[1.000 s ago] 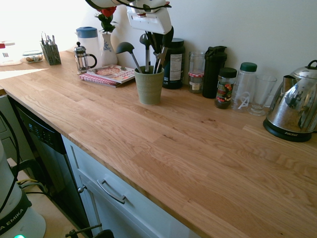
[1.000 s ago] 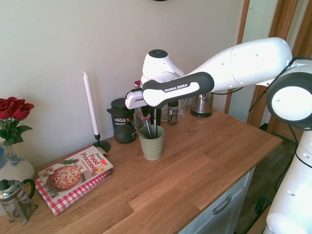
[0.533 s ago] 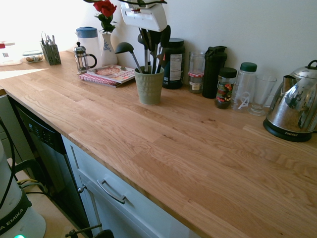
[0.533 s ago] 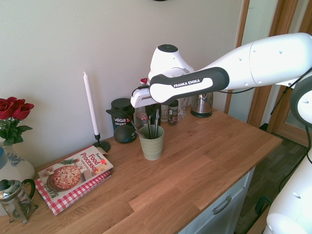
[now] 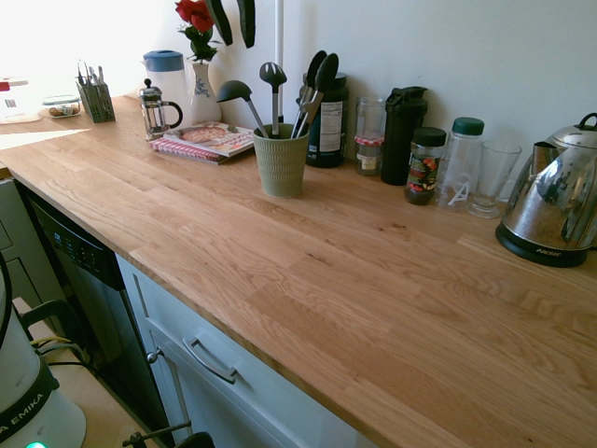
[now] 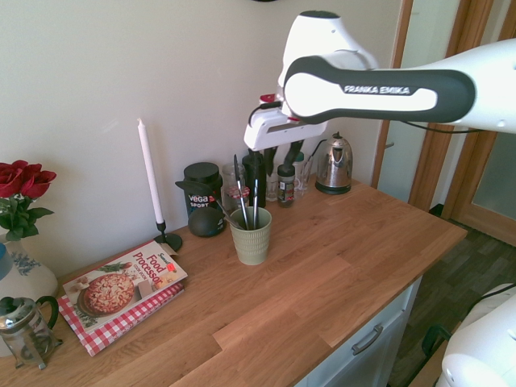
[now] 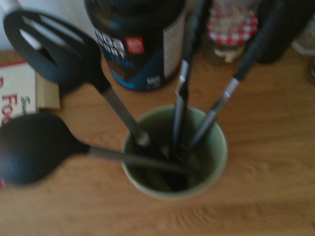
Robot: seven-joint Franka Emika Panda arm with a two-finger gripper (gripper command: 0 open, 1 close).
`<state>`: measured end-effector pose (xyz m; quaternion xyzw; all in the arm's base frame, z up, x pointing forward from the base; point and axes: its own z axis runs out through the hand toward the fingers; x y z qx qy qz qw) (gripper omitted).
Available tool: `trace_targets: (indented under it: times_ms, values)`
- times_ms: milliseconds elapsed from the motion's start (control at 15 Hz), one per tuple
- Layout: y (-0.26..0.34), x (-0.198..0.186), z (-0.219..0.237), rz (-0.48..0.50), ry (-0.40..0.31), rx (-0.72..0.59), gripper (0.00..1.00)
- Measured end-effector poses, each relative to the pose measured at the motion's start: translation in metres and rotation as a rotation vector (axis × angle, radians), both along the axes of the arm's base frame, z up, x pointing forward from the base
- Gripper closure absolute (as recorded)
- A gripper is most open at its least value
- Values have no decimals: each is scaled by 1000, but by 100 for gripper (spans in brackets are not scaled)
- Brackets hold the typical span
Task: Put the tongs back in the holder
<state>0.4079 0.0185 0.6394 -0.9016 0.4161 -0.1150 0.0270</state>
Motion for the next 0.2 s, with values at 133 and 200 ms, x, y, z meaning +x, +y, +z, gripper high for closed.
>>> trace_targets:
  times_ms: [133,200]
  values:
    - [-33,-39,-31,54,100,-2,0]
    - [-41,-54,-54,71,148,2,0]
